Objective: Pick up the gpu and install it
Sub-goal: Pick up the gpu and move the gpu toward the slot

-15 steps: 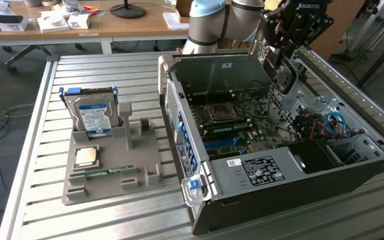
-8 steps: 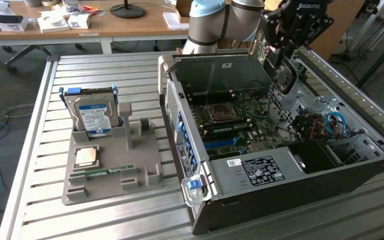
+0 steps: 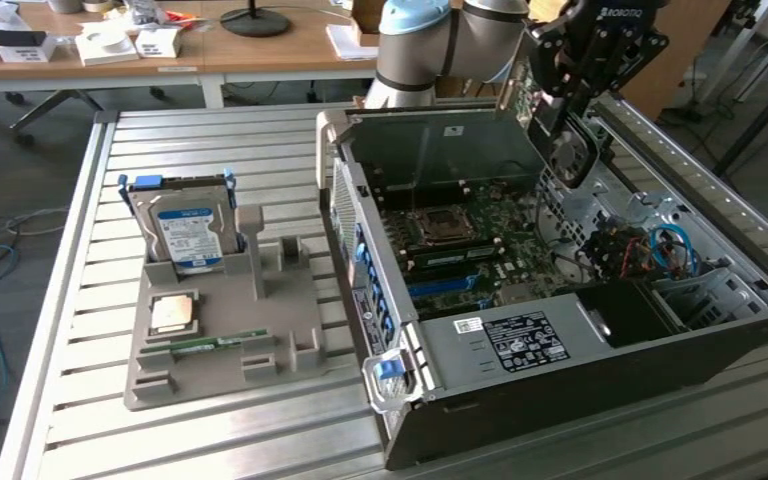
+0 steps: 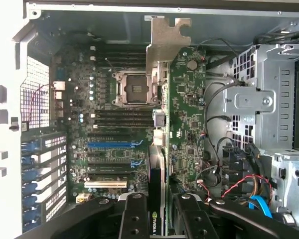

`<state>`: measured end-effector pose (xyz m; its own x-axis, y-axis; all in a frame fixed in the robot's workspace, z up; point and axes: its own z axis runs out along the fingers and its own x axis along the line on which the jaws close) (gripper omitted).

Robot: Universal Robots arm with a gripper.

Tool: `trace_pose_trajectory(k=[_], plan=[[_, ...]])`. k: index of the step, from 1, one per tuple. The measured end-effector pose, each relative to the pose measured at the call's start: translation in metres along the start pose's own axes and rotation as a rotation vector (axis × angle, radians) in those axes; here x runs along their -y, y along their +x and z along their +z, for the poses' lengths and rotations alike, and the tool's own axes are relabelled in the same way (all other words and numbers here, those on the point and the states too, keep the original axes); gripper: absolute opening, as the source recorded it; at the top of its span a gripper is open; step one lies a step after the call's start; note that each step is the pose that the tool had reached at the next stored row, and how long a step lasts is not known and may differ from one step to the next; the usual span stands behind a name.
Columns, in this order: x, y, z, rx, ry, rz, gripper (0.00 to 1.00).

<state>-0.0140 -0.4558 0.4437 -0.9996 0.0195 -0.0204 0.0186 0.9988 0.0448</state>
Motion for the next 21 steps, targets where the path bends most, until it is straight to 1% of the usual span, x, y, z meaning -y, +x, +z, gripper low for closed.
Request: trace_pose_trajectory(k=[4, 8, 17, 21], plan=[[-0.0001, 0.0, 0.0011, -0.0003, -0.0003, -0.008, 0.26], [0.0012, 0.0, 0.0264, -0.0015, -0.0006, -0.03, 0.26], [0.0019, 0.001, 0.042, -0.0018, -0.0007, -0.035, 0.26], [0.002, 0.001, 0.0445, -0.0018, -0.0005, -0.036, 0.26]])
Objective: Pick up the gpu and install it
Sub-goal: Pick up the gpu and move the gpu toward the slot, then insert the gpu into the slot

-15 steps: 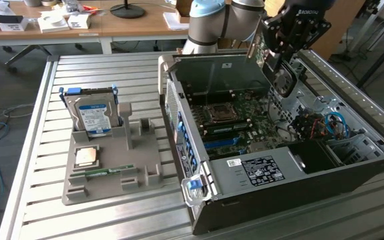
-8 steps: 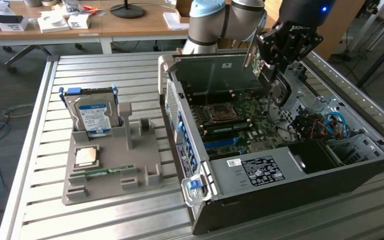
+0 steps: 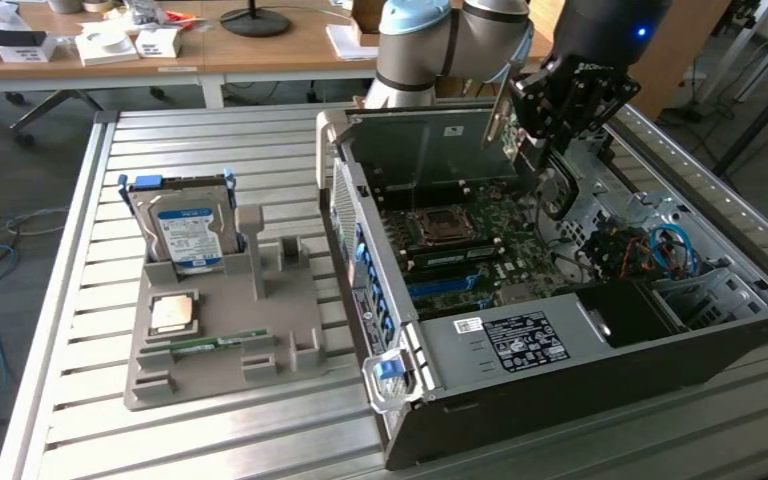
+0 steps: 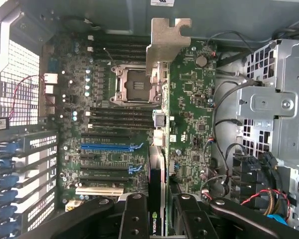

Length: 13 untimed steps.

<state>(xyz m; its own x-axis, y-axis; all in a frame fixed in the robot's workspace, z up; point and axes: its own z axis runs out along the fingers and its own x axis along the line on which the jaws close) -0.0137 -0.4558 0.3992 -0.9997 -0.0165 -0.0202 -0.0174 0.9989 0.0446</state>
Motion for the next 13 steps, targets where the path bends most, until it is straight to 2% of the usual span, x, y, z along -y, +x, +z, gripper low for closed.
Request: trace_pose_trajectory(k=[13], plan=[[0.0, 0.0, 0.0001, 0.0, -0.0001, -0.001, 0.26]])
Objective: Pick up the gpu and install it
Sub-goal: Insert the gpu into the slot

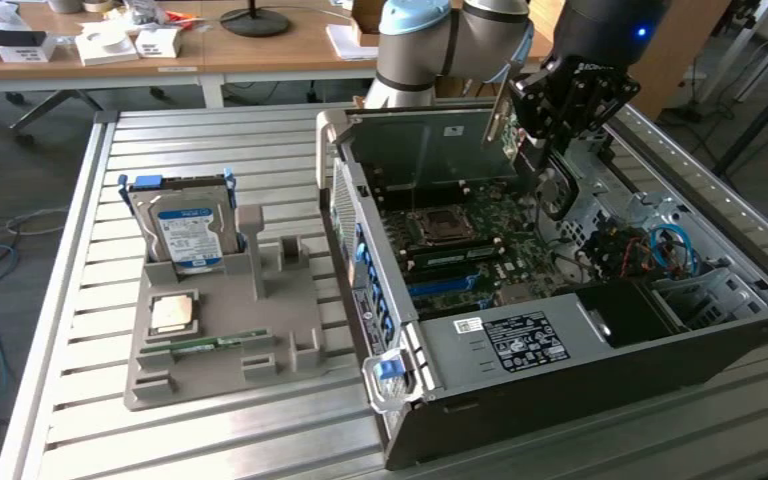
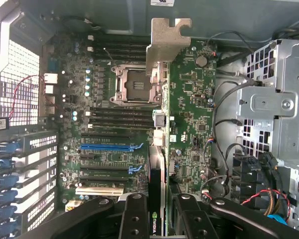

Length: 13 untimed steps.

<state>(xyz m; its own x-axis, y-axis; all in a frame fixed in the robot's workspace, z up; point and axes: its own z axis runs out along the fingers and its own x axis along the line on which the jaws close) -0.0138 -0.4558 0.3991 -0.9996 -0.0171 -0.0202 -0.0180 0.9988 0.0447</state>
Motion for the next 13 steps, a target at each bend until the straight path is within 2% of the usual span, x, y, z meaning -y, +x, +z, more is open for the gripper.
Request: trace_pose_trajectory(k=[3, 13], plan=[[0.0, 0.0, 0.0, -0.001, -0.0005, -0.022, 0.26], [0.0, 0.0, 0.0007, -0.009, -0.0029, -0.2, 0.26]])
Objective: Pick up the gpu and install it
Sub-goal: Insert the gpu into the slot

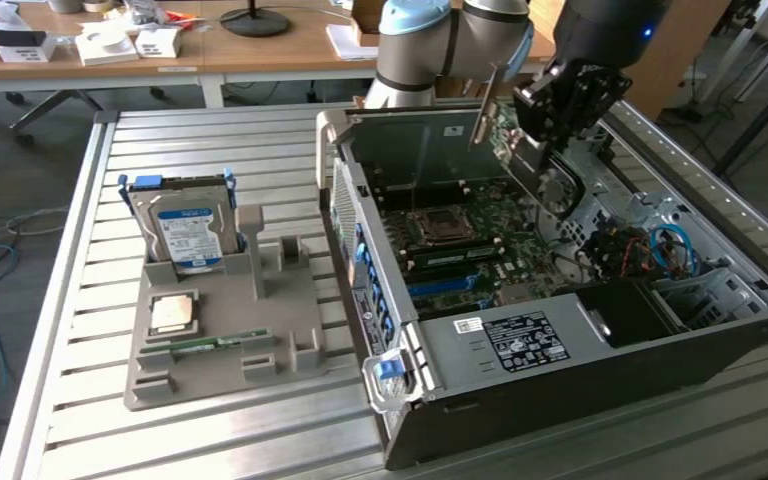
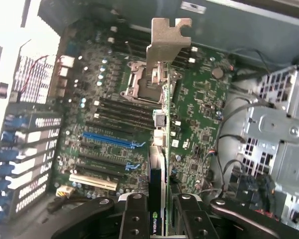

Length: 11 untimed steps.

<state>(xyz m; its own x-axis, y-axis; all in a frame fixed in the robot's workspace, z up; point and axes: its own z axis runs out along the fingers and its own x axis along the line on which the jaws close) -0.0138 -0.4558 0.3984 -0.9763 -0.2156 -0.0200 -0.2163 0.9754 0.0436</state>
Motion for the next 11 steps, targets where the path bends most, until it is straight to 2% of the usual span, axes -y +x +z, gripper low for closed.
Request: trace_pose_trajectory(k=[11], plan=[[0.0001, 0.0, 0.0009, -0.0096, -0.0006, -0.2, 0.26]])
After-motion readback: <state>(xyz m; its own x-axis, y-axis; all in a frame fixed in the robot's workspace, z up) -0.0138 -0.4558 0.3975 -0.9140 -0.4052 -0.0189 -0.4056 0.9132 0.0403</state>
